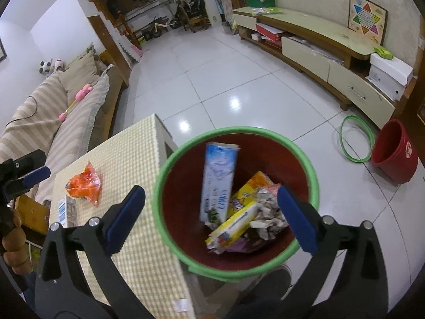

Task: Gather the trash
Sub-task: 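Move both tools back over the table toward the remaining trash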

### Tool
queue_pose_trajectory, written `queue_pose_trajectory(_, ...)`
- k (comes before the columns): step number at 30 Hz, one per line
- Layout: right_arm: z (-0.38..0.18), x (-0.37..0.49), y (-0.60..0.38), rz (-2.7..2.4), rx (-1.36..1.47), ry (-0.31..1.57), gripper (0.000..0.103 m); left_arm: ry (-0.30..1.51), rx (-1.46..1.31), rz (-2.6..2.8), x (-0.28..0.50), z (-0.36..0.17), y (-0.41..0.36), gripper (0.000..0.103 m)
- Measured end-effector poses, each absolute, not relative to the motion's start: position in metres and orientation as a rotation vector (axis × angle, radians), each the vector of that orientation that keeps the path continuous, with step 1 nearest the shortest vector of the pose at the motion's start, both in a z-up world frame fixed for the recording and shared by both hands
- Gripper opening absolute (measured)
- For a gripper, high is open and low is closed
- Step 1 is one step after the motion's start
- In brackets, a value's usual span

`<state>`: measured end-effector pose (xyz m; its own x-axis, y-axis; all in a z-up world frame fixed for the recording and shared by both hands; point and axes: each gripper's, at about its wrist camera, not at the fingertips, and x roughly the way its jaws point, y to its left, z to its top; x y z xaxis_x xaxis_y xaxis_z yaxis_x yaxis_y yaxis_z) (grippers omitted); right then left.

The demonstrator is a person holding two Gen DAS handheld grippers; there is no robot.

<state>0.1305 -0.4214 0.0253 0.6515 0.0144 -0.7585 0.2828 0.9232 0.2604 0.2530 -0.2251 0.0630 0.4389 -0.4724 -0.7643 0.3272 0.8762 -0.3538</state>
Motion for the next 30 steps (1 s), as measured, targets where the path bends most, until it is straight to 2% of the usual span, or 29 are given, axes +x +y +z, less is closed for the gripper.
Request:
queue_pose_trajectory(21,0.041,0.176,-0.258,0.044,0.208,0.88,0.098,0.982,-0.291,-0.236,0.22,0.057,-0.024,0.095)
queue_pose_trajectory(30,0.036,0.186,-0.217,0.106,0.175,0.913,0.098,1.039,-0.325,-0.17,0.212,0.027,0.011,0.095)
